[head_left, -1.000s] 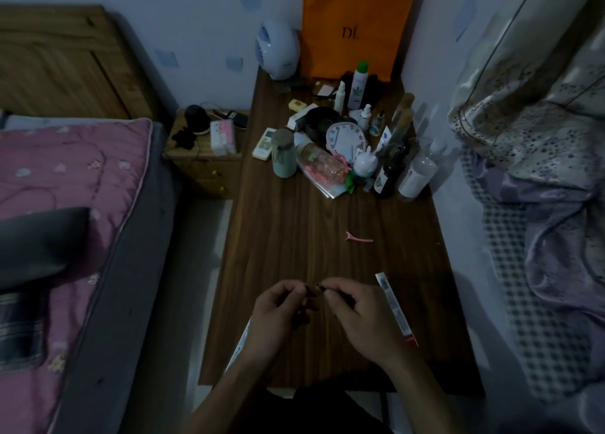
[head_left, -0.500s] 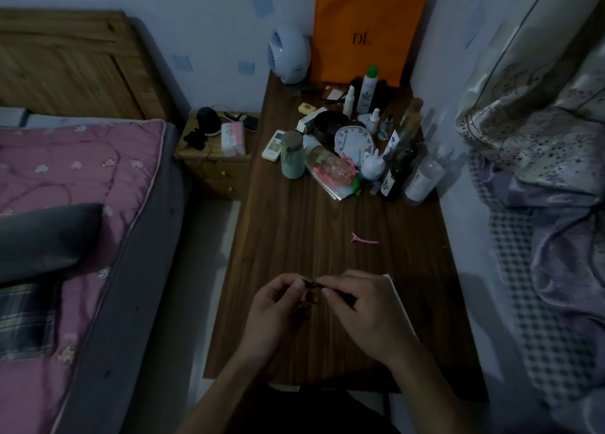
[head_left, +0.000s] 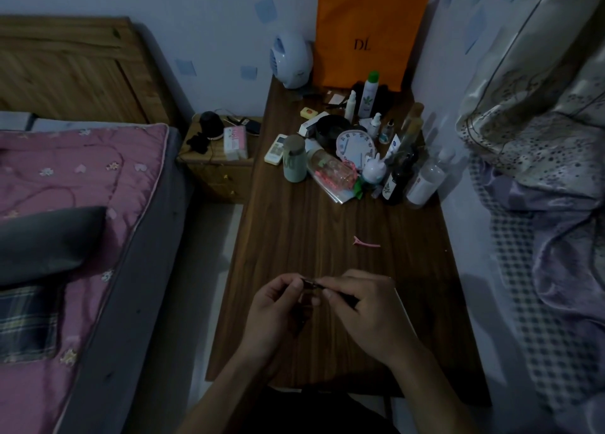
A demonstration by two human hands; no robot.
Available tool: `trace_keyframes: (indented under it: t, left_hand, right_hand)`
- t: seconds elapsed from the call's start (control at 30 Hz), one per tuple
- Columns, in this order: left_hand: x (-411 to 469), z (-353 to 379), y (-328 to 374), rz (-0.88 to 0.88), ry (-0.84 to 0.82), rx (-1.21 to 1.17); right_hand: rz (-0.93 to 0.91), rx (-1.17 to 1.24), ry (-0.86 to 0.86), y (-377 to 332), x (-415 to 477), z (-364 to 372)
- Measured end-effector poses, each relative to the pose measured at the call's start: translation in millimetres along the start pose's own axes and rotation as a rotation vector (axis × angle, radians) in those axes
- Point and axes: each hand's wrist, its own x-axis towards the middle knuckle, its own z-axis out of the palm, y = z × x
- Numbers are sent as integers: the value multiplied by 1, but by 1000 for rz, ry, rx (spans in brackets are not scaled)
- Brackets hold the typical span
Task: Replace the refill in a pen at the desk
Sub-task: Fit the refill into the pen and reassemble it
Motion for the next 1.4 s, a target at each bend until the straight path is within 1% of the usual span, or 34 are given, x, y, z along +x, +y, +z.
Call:
trace_keyframes:
  t: [0.17,0.3,0.4,0.7,1.0,1.07,1.23,1.4]
  left_hand:
    - [-1,0,2,30,4,-7]
    - [-2,-1,3,86,36,103]
    - [-2,0,3,106,45,143]
    - [-1,2,6,51,30,40]
    - [1,13,11,108,83,99]
    - [0,16,13,144,101,142]
    - [0,17,15,224,126,332]
    - [2,14,13,262,148,509]
  right_hand:
    - [-5,-31,-16,-3,2,0]
    - [-10,-72,-17,-5,3,1]
    - [-6,-55,-7,-5,3,1]
    - [-14,-34,8,0,5,2]
    - [-33,-64,23,2,9,2]
    - [-30,-77,25,2,10,2]
    - [-9,-94,35,3,11,2]
    - [12,-139,13,2,10,2]
